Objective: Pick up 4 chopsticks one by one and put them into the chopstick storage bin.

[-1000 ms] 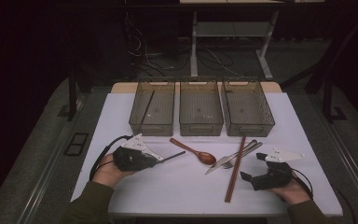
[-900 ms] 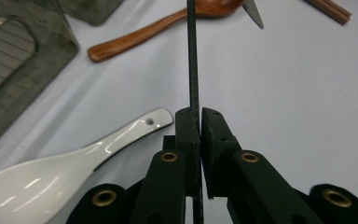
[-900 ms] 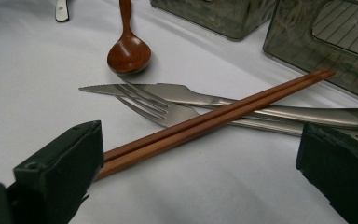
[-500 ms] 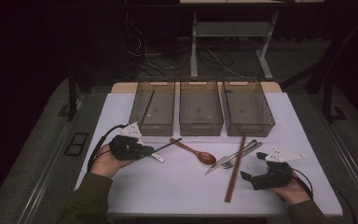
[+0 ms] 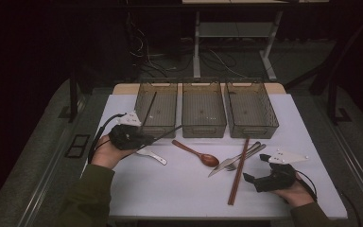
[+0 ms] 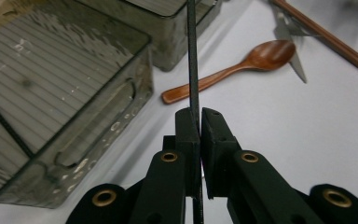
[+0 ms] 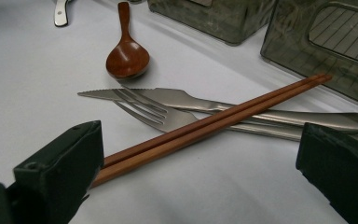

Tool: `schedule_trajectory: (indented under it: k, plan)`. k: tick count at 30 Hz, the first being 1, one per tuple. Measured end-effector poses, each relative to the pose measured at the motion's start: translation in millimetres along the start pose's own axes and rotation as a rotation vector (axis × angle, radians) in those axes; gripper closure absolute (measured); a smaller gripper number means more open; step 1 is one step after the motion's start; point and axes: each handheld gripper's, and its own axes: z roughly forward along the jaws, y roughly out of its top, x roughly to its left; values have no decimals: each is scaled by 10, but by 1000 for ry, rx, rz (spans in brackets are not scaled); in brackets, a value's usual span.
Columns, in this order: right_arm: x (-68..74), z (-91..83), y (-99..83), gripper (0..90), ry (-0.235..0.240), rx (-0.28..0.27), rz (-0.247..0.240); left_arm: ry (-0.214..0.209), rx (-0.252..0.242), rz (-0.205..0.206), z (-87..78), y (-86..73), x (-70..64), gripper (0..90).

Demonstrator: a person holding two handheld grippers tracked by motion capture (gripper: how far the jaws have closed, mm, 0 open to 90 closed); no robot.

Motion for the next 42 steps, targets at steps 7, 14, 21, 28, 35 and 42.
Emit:
schedule_trajectory:
  k: [7, 14, 21, 28, 35, 42]
  plan:
    - [10, 15, 2, 7, 4, 1, 2, 23, -4, -14, 0, 126, 126, 854]
    - [3, 12, 2, 7, 4, -5, 15, 48, -23, -13, -15, 277, 238, 853]
    - [-10, -7, 8, 7, 13, -17, 27, 59, -42, -22, 61, 368, 381, 853]
    - [-9, -6, 13, 7, 28, -23, 28, 64, 1, -16, 229, 446, 505, 853]
    - [22, -9, 20, 7, 31, -27, 20, 89, 10, -38, 368, 545, 670, 853]
    - [39, 7, 23, 7, 31, -17, 11, 122, 13, -66, 487, 677, 849, 853]
